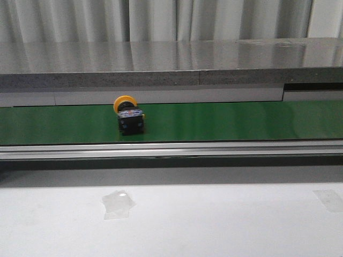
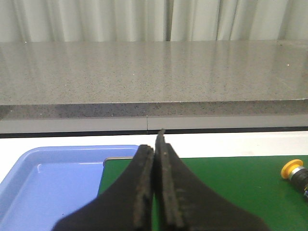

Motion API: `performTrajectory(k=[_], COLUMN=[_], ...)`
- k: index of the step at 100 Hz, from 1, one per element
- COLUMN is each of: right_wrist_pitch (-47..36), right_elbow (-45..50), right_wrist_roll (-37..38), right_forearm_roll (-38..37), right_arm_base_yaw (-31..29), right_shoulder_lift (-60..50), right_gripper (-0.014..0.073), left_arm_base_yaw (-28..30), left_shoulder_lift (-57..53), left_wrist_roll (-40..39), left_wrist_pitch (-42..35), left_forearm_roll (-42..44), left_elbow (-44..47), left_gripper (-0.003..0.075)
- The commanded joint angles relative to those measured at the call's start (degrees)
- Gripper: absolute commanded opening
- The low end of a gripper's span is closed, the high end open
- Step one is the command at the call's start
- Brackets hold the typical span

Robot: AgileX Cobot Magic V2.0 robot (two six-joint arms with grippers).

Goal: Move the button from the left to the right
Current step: 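Move the right gripper over the belt end toward the arriving button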

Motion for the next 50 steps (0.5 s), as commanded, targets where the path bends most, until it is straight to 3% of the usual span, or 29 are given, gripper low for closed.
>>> performTrajectory(k=[1,33,50], right_wrist_pitch=[-4.2,5.3,16.8], right_elbow=[-2.5,-16.5,-26.0], right_wrist_roll=[-0.2,-0.2,-0.2], right_forearm_roll=[0.0,0.0,0.0], right_arm_base_yaw=[0.2,0.2,0.2], right_shoulder_lift=[-1.0,8.5,17.8], right_gripper=[-0.0066,-0.0066,-0.0066], left_arm_base_yaw=[-0.4,-0.4,-0.4], left_shoulder_lift=[0.2,0.2,0.2], left_wrist_roll=[-0.1,-0.1,-0.1], left_wrist_pitch=[-4.6,-4.6,-4.6], left_forearm_roll=[-0.7,-0.7,-0.7], left_elbow=[-1.6,-1.6,-1.6], left_gripper=[-0.0020,-0.0020,-0.0020])
